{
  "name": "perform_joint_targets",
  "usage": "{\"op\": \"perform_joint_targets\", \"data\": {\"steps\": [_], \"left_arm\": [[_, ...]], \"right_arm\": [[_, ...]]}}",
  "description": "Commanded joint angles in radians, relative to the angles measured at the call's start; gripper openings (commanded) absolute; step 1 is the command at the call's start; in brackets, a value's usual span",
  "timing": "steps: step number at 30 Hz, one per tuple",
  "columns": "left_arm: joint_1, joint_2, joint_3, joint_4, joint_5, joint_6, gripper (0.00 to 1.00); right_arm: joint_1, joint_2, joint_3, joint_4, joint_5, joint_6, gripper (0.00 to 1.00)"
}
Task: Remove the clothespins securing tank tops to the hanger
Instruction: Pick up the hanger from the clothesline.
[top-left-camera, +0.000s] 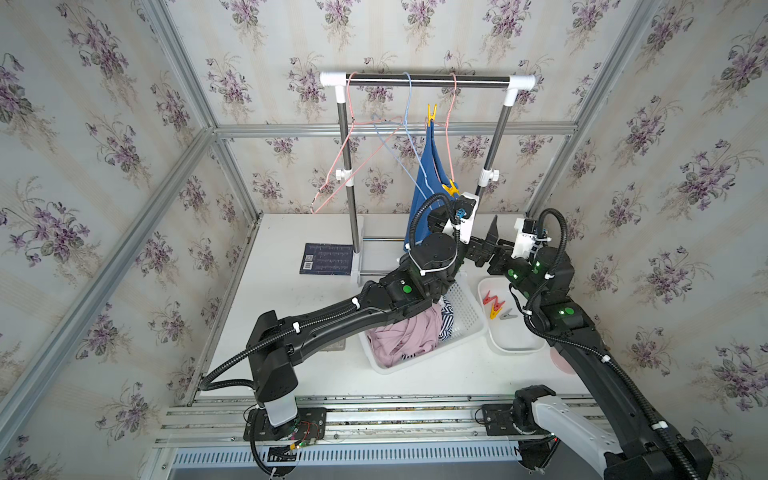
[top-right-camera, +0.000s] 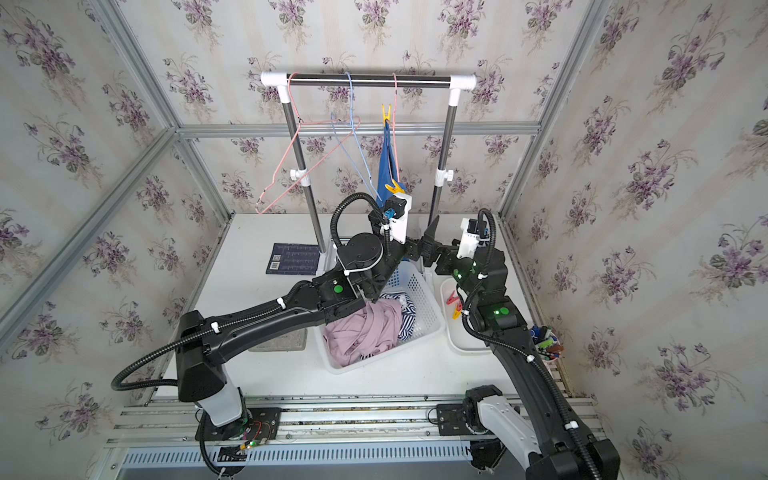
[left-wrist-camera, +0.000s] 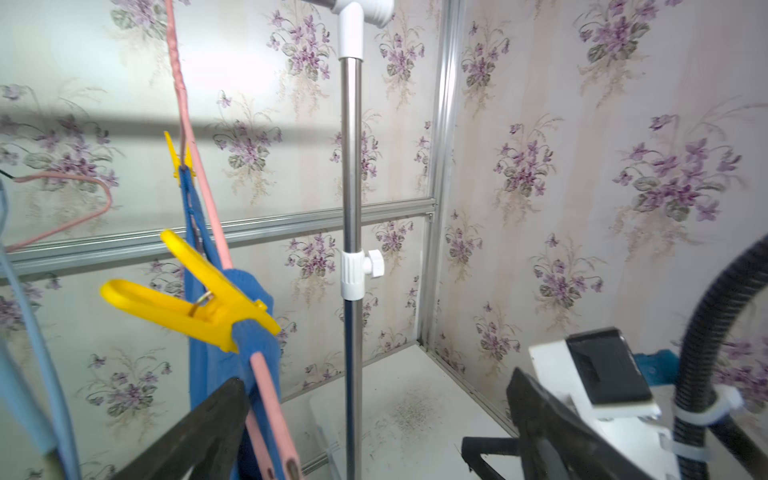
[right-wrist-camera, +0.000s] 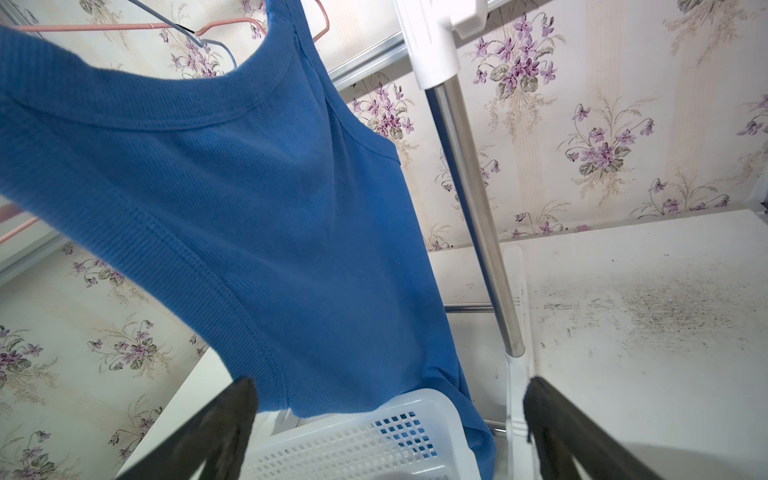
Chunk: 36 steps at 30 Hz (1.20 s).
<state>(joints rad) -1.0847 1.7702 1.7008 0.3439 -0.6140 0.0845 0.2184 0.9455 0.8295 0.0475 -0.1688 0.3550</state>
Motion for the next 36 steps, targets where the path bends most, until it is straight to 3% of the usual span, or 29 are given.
{"op": "perform_joint_targets", "data": {"steps": [1, 8, 17, 21, 28, 36], "left_arm": [[0.001, 0.030, 0.065, -0.070, -0.148, 0.059, 0.99], [0.022, 0.080, 0.173, -0.176, -0.247, 0.066, 0.89], [0.105, 0.040, 0.196, -0.332, -0.152, -0.070, 0.60], [0.120, 0.022, 0.181, -0.344, -0.112, -0.072, 0.35], [0.144, 0.008, 0.171, -0.361, -0.069, -0.075, 0.02], [0.194, -0.033, 0.155, -0.403, -0.009, -0.134, 0.00]], "right_arm": [[0.000, 0.012, 0.015, 0.013, -0.011, -0.004, 1.00], [0.001, -0.003, 0.023, -0.001, 0.002, -0.013, 1.00], [0.001, -0.013, 0.026, -0.025, 0.014, -0.021, 1.00], [0.000, -0.006, 0.053, -0.038, 0.011, -0.028, 1.00], [0.001, 0.007, 0.138, -0.084, 0.035, -0.062, 1.00], [0.000, -0.002, 0.168, -0.106, 0.058, -0.073, 1.00]]}}
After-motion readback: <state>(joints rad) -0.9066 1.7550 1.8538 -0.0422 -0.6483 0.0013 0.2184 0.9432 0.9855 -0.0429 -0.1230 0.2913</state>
